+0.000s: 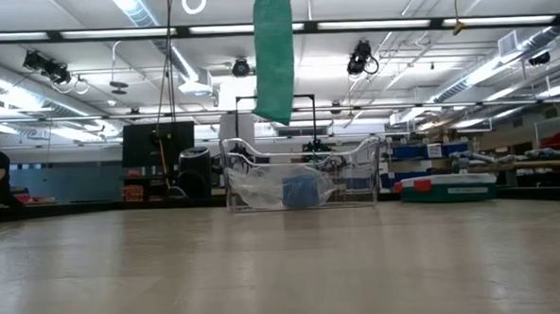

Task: Roll bandage
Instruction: Roll the sky blue bandage

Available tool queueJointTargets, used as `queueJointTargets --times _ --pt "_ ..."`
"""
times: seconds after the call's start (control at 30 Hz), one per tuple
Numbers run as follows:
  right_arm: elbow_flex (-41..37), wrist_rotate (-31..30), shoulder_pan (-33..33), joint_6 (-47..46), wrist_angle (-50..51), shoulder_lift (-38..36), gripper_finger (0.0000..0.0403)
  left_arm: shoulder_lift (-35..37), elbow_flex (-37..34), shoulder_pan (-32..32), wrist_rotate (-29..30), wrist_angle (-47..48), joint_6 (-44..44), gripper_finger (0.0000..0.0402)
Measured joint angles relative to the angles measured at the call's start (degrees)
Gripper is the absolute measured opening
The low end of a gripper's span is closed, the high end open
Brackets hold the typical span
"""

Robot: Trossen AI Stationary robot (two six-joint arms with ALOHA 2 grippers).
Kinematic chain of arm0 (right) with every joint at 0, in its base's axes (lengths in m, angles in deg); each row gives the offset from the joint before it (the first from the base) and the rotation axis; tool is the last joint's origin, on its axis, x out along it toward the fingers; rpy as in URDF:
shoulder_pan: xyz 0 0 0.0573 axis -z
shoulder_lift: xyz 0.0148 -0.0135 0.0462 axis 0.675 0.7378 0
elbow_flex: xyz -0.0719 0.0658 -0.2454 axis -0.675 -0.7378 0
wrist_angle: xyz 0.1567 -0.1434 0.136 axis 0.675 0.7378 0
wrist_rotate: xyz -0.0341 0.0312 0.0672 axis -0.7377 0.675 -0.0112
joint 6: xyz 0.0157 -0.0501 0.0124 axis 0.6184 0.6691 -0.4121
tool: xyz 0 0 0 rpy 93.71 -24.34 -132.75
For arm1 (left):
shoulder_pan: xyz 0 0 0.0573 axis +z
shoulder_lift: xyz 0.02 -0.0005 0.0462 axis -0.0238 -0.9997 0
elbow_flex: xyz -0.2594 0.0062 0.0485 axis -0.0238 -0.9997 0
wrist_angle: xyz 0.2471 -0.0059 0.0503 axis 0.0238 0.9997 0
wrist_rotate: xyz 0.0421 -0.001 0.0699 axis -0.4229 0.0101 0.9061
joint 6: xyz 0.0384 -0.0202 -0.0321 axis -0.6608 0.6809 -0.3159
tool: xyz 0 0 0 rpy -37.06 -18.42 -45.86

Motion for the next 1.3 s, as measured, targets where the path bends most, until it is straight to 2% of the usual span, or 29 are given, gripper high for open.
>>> queueJointTargets --times 0.23,0.33,0.47,0.53,0.8,1.17,1.23,1.3 --pt "0.00 -2.63 -3.66 4.84 3.78 0.11 0.0103 -0.20 -0.01 1.76 -2.18 -1.63 7.10 0.0017" --pt "0.00 -7.17 -5.77 8.36 5.25 0.81 0.0103 -0.18 -0.01 1.98 -2.48 -3.47 9.07 0.0017" --pt "0.00 -17.11 -7.97 15.56 7.08 0.69 0.0102 -0.17 -0.01 1.95 -2.70 -4.94 9.87 0.0017" --pt "0.00 -19.17 -8.51 18.64 6.63 0.76 0.0103 -0.17 -0.01 1.95 -2.75 -4.96 10.75 0.0017" --pt "-1.88 -20.36 -8.61 20.18 6.65 1.42 0.0101 -0.17 -0.01 1.93 -3.36 -5.32 12.69 0.0018" --pt "-8.74 -19.90 -8.61 17.13 -8.94 1.63 0.0099 -0.17 -0.01 1.93 -3.36 -6.14 12.51 0.0019" --pt "-8.74 -20.00 -8.59 17.15 -9.28 1.72 0.0092 -0.15 -0.01 1.93 -3.36 -6.16 12.45 0.0019" --pt "-8.75 -20.10 -8.59 17.33 -9.03 1.72 0.0065 -0.15 -0.01 1.93 -3.36 -6.14 12.23 0.0019"
